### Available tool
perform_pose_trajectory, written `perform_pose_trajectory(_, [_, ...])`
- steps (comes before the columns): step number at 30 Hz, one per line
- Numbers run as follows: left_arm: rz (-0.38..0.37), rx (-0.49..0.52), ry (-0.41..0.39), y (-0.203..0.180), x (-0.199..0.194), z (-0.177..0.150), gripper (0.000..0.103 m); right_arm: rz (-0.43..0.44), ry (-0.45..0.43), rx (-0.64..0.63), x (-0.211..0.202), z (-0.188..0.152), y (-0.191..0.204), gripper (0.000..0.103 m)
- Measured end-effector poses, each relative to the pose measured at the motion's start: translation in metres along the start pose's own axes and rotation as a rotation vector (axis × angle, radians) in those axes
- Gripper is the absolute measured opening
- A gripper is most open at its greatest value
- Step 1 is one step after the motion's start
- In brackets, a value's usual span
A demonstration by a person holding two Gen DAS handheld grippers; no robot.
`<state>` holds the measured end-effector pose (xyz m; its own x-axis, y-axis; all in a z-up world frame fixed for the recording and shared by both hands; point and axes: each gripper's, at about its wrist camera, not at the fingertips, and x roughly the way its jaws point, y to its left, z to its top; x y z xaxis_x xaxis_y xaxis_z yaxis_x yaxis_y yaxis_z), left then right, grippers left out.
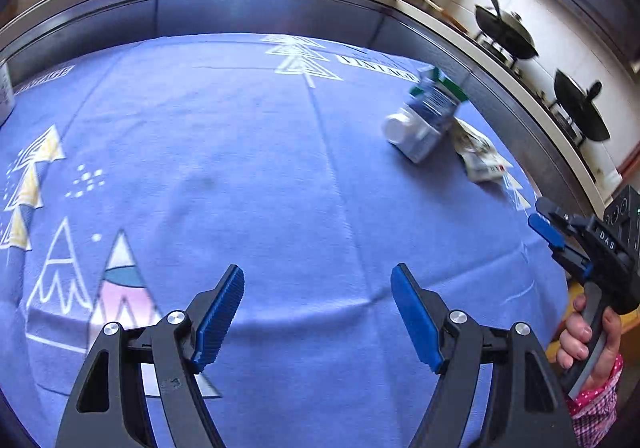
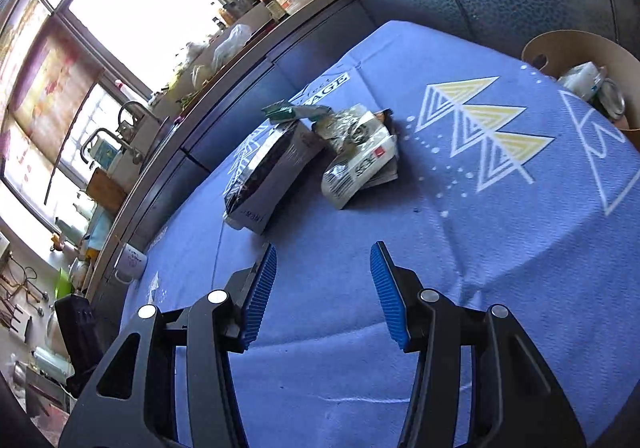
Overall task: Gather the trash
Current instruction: 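Move both tools back to the remaining snack wrappers and carton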
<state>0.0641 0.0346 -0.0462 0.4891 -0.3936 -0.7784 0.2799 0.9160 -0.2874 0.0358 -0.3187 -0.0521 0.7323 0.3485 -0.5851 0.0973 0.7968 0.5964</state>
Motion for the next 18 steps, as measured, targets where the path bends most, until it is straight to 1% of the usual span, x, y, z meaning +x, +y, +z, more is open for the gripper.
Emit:
perform_pose_trajectory(2, [0.004, -0.022, -0.016, 0.013, -0.004, 0.002, 0.076, 0.005, 0.016, -0.010, 0.010, 0.006, 0.010, 0.048])
perform_pose_trajectory(4, [0.000, -0.040, -0.027, 0.020, -0.005, 0.004, 0.076, 0.000, 0.016, -0.047, 0.019, 0.017, 0.024, 0.048])
perform_pose_trajectory(6, [-0.006, -0.061, -0.033, 0.026, -0.005, 0.008, 0.076, -0.021, -0.002, -0.085, 0.026, 0.031, 0.036, 0.048])
perform_pose_trajectory(8, [-0.019, -0.064, -0.036, 0.027, -0.004, 0.017, 0.076, -0.046, -0.028, -0.093, 0.030, 0.047, 0.040, 0.048])
perform_pose_trajectory(10, [-0.023, -0.034, -0.056, 0.017, -0.002, 0.029, 0.076, -0.064, -0.041, -0.104, 0.035, 0.064, 0.043, 0.048])
perform_pose_trajectory(11, [-0.022, -0.011, -0.069, 0.009, 0.000, 0.036, 0.079, -0.076, -0.044, -0.114, 0.037, 0.071, 0.045, 0.048])
perform_pose_trajectory(12, [-0.024, 0.013, -0.081, -0.001, 0.002, 0.044, 0.083, -0.087, -0.040, -0.135, 0.042, 0.079, 0.047, 0.049])
perform_pose_trajectory(13, [-0.030, 0.038, -0.093, -0.011, 0.006, 0.053, 0.093, -0.096, -0.029, -0.160, 0.047, 0.086, 0.050, 0.050])
perform_pose_trajectory(14, [-0.039, 0.061, -0.101, -0.021, 0.009, 0.060, 0.096, -0.106, -0.021, -0.186, 0.051, 0.089, 0.054, 0.051])
perform_pose_trajectory(15, [-0.045, 0.101, -0.109, -0.035, 0.015, 0.068, 0.096, -0.125, -0.009, -0.241, 0.058, 0.095, 0.060, 0.053])
perform_pose_trajectory(17, [-0.029, 0.174, -0.120, -0.058, 0.026, 0.078, 0.097, -0.156, 0.012, -0.353, 0.072, 0.100, 0.072, 0.058])
perform_pose_trajectory(18, [-0.021, 0.215, -0.124, -0.070, 0.033, 0.083, 0.098, -0.168, 0.027, -0.413, 0.079, 0.102, 0.075, 0.059])
